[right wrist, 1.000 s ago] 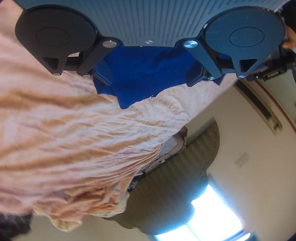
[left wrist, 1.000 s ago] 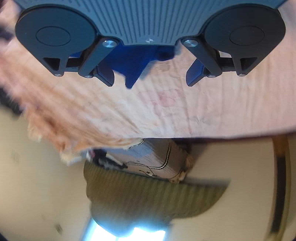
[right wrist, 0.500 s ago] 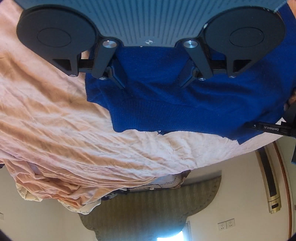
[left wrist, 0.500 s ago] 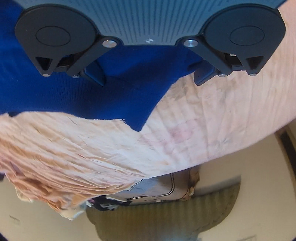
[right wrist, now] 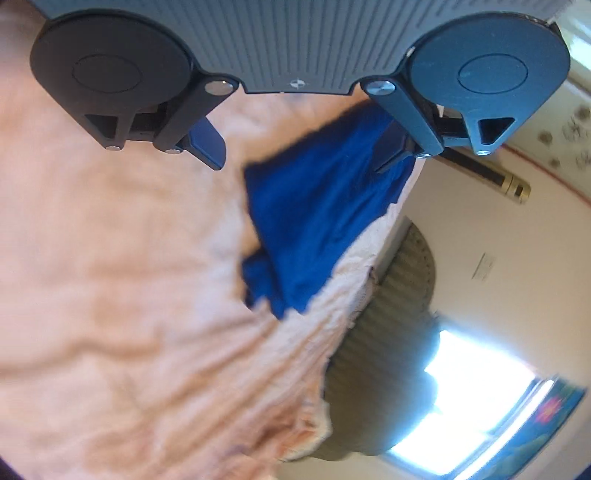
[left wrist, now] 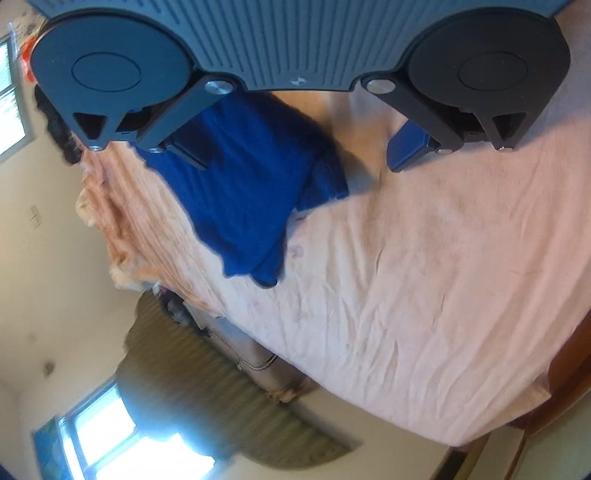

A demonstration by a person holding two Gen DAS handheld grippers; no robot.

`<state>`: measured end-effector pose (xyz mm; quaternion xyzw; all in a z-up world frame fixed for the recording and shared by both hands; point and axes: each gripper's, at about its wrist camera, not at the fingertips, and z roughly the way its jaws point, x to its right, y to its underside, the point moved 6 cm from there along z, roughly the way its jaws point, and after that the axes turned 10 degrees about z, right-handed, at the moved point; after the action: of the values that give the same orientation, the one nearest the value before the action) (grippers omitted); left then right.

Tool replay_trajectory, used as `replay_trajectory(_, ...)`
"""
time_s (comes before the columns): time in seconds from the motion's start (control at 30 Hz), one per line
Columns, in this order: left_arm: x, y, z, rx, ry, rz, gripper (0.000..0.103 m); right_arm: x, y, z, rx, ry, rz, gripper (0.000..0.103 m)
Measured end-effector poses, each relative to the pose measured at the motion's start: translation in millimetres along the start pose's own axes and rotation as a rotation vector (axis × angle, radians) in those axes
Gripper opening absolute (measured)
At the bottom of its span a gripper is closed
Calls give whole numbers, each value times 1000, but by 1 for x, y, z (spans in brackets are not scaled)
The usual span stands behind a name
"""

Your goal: Fold small clothes

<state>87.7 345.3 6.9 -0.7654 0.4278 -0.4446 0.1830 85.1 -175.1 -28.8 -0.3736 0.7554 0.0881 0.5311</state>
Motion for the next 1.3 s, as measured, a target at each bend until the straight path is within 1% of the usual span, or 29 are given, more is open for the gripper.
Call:
replay_trajectory(0.03,2,2,1,7,-10,0,101,-2,1,3,17,13,-12,77)
replay_trajectory(0.07,4,2,2,10,-25,-16,101,-7,2,10,9,11,-24,77)
replay_trajectory(0.1,7,2,4,12,-15,-49,101,-12,2,18,-3,6,-21,77)
replay_trajectory(0.13,12,2,8,7,37,-86,101,-15,2,27,-12,2,0,78)
replay_trajectory(0.17,16,2,15,-17,100,-127,101,-17,1,37,-21,1,22,78)
replay_trajectory(0.2,21,5,25,-48,128,-159,101,-21,1,46,-14,11,22,78)
replay_trajectory(0.23,23,7,32,-60,117,-174,101,-26,1,54,-6,23,11,78)
replay_trajectory(0.27,26,6,36,-40,100,-176,101,-31,2,61,-6,28,6,78)
replay_trajectory(0.3,26,5,41,-39,94,-196,101,-34,3,69,-6,29,8,75)
replay_trajectory(0.37,24,1,46,-31,91,-252,99,-37,3,82,-9,44,9,57)
replay_trajectory(0.4,21,-1,47,-30,92,-270,96,-35,2,87,-2,68,10,38)
replay_trajectory(0.43,19,-2,50,-34,79,-272,82,-31,1,91,0,92,13,27)
replay_trajectory(0.47,18,-3,52,-43,61,-262,58,-28,0,93,4,94,27,27)
replay_trajectory(0.5,15,-2,54,-56,39,-247,44,-24,-1,93,2,76,53,24)
replay_trajectory(0.53,11,-1,59,-79,9,-230,25,-21,-1,92,-1,60,75,20)
replay_trajectory(0.57,8,1,59,-86,-6,-212,25,-21,-1,92,0,55,76,19)
replay_trajectory(0.6,8,1,58,-83,3,-197,24,-20,0,92,3,54,65,16)
replay_trajectory(0.63,9,1,59,-81,0,-174,21,-21,1,93,5,56,56,13)
replay_trajectory(0.67,11,2,56,-80,-16,-138,18,-21,2,93,6,57,51,12)
replay_trajectory(0.73,15,1,53,-77,-54,-76,17,-25,1,92,12,51,40,12)
replay_trajectory(0.83,23,-4,50,-81,-70,-31,16,-37,-5,82,29,10,31,11)
replay_trajectory(0.97,25,-18,30,-78,-26,-39,15,-56,-14,61,28,-54,16,10)
replay_trajectory(1.07,26,-24,6,-74,4,-36,15,-66,-11,41,8,-94,-3,10)
replay_trajectory(1.2,26,-18,-36,-81,53,-18,15,-66,9,2,-17,-129,-31,10)
replay_trajectory(1.3,18,2,-77,-102,77,-17,14,-55,34,-36,-61,-139,-30,10)
